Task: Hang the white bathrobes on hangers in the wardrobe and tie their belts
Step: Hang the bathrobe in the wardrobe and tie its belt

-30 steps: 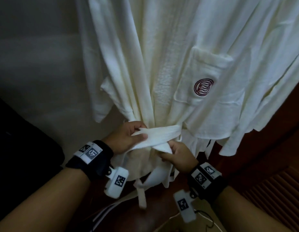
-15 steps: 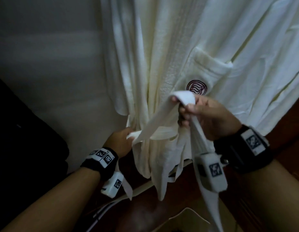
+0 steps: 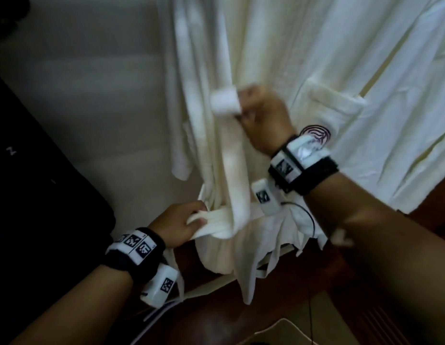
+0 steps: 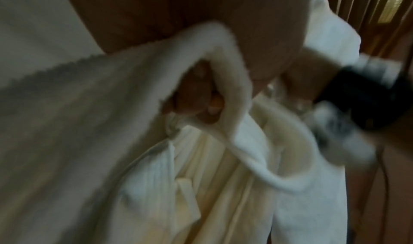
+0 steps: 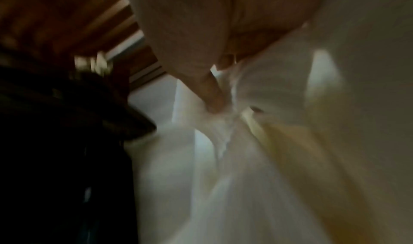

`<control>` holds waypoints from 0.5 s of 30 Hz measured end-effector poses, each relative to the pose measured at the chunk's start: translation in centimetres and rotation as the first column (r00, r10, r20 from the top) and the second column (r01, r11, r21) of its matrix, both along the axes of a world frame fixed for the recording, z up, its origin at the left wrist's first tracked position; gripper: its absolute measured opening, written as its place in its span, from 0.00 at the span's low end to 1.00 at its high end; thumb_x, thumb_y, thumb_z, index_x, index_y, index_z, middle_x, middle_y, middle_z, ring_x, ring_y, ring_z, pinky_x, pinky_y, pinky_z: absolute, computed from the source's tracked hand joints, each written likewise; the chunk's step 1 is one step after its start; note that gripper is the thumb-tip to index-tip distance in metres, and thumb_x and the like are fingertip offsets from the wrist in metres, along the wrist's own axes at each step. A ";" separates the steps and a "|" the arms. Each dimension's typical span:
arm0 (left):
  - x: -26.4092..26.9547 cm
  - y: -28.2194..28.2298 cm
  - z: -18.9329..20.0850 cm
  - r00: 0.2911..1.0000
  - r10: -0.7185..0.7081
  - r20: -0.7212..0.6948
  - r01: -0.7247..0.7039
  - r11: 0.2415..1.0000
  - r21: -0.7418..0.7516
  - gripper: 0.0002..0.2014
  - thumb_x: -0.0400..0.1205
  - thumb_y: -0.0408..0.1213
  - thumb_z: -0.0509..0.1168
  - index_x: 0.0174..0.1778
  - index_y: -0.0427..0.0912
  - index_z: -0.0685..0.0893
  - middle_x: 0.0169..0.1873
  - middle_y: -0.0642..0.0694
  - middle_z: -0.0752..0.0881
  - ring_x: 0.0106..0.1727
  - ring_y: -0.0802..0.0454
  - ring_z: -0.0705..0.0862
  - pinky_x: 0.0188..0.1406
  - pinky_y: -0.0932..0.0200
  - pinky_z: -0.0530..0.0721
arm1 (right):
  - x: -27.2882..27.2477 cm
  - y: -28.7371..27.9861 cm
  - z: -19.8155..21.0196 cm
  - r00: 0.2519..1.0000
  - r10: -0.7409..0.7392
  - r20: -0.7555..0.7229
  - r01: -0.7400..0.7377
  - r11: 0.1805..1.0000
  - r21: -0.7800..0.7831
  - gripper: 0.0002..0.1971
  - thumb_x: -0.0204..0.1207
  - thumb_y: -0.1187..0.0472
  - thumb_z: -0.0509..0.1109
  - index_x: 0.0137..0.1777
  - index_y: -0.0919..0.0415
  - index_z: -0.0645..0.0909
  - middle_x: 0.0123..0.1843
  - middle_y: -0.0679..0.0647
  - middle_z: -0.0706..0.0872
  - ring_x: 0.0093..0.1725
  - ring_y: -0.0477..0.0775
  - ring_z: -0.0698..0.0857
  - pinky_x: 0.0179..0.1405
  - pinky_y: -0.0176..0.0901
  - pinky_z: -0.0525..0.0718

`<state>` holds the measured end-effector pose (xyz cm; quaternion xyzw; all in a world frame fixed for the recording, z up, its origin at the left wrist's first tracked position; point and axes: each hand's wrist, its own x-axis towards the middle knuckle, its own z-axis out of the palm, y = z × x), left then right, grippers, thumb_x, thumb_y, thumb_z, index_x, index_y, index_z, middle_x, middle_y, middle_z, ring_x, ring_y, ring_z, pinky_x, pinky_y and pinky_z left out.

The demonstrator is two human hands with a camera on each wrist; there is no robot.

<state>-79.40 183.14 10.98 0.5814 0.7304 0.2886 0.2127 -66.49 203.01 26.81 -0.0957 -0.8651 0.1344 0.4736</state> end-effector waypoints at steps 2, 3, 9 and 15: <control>-0.8 -0.8 0.9 0.999 0.038 0.030 -0.040 0.997 0.061 0.04 0.79 0.48 0.66 0.48 0.56 0.83 0.43 0.58 0.87 0.47 0.64 0.84 0.50 0.64 0.79 | 0.1 0.5 -5.3 0.822 -0.141 0.551 0.211 0.975 -0.064 0.18 0.72 0.47 0.65 0.53 0.57 0.86 0.54 0.61 0.86 0.56 0.64 0.86 0.57 0.50 0.82; -1.1 -1.1 1.4 0.998 0.052 0.044 -0.055 0.995 0.084 0.07 0.78 0.50 0.65 0.49 0.56 0.83 0.44 0.58 0.88 0.48 0.64 0.85 0.51 0.64 0.80 | 0.5 0.2 -8.4 0.554 -0.087 0.828 0.253 0.965 -0.067 0.19 0.72 0.45 0.65 0.56 0.55 0.84 0.59 0.61 0.85 0.61 0.64 0.84 0.63 0.53 0.80; 0.5 -0.8 2.5 0.986 -0.162 -0.029 0.161 0.987 -0.012 0.03 0.79 0.48 0.65 0.47 0.59 0.81 0.43 0.57 0.87 0.46 0.63 0.85 0.47 0.60 0.82 | 1.6 -4.1 -14.3 0.108 0.291 0.951 -0.137 0.952 -0.275 0.08 0.73 0.68 0.73 0.50 0.70 0.88 0.50 0.62 0.88 0.53 0.59 0.88 0.43 0.33 0.83; -0.2 -1.0 2.2 0.989 -0.149 0.019 0.150 0.988 -0.035 0.06 0.77 0.51 0.65 0.43 0.55 0.81 0.38 0.56 0.86 0.44 0.58 0.85 0.48 0.54 0.81 | 3.7 -3.0 -8.1 0.861 0.257 0.439 0.128 0.726 -0.675 0.05 0.76 0.63 0.70 0.45 0.57 0.88 0.39 0.51 0.90 0.40 0.53 0.89 0.43 0.50 0.89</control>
